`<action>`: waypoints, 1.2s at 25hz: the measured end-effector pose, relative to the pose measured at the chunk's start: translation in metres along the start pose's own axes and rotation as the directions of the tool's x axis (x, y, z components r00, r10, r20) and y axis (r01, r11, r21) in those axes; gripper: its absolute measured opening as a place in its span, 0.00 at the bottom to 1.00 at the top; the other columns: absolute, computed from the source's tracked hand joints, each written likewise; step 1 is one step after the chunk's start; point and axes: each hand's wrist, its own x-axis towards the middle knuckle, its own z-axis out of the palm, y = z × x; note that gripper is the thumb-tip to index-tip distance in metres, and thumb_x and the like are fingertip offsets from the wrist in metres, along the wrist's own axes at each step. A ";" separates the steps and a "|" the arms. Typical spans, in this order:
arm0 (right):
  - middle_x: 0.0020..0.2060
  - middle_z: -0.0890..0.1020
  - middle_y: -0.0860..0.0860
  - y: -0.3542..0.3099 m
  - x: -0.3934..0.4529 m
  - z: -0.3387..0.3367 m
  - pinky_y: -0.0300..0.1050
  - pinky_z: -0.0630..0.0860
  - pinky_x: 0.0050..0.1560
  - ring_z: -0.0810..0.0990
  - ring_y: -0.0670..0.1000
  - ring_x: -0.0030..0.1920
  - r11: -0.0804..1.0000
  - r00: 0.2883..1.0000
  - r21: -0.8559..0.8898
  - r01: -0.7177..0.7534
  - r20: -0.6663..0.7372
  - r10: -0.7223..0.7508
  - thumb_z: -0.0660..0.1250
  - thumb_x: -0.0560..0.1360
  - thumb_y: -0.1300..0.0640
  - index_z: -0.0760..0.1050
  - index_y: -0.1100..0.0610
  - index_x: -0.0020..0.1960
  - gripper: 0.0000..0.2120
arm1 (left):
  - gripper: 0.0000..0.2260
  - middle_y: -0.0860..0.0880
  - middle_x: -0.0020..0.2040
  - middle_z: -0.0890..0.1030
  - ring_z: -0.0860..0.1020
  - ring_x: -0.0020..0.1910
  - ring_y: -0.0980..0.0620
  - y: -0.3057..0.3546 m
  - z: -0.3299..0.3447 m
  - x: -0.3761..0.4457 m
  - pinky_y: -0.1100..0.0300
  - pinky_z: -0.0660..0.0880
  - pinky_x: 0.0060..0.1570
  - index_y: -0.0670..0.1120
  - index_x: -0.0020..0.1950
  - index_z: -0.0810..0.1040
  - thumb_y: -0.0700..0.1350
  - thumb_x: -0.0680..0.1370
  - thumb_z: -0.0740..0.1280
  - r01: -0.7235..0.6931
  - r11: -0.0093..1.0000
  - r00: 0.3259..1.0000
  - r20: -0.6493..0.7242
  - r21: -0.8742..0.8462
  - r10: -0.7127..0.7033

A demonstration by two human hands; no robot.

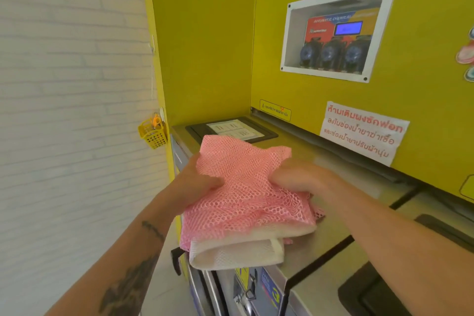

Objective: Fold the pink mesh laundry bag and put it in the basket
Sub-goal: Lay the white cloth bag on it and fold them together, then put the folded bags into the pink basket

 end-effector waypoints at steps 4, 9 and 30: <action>0.53 0.83 0.57 -0.011 0.014 0.007 0.56 0.83 0.48 0.85 0.58 0.49 0.807 0.997 0.587 -0.067 0.080 0.024 0.70 0.74 0.59 0.66 0.56 0.67 0.24 | 0.39 0.43 0.67 0.72 0.79 0.55 0.39 -0.015 -0.012 0.008 0.39 0.79 0.52 0.61 0.73 0.64 0.35 0.70 0.75 -0.056 0.951 0.998 -0.043 -0.304 0.045; 0.76 0.62 0.45 -0.033 0.027 0.021 0.49 0.77 0.51 0.75 0.53 0.68 0.597 0.997 0.800 0.058 -0.015 -0.077 0.75 0.70 0.46 0.43 0.45 0.80 0.52 | 0.34 0.51 0.67 0.71 0.79 0.55 0.51 -0.041 -0.019 0.012 0.48 0.81 0.51 0.64 0.73 0.65 0.36 0.74 0.71 -0.249 0.926 0.969 -0.070 -0.285 0.239; 0.61 0.78 0.49 -0.220 -0.051 0.282 0.42 0.77 0.48 0.80 0.49 0.53 0.588 0.836 0.768 0.253 0.131 -0.532 0.76 0.65 0.69 0.69 0.46 0.73 0.41 | 0.21 0.45 0.67 0.75 0.82 0.43 0.43 -0.228 -0.192 -0.232 0.40 0.81 0.46 0.52 0.66 0.75 0.36 0.75 0.69 -0.019 0.993 0.831 -0.555 -0.120 -0.051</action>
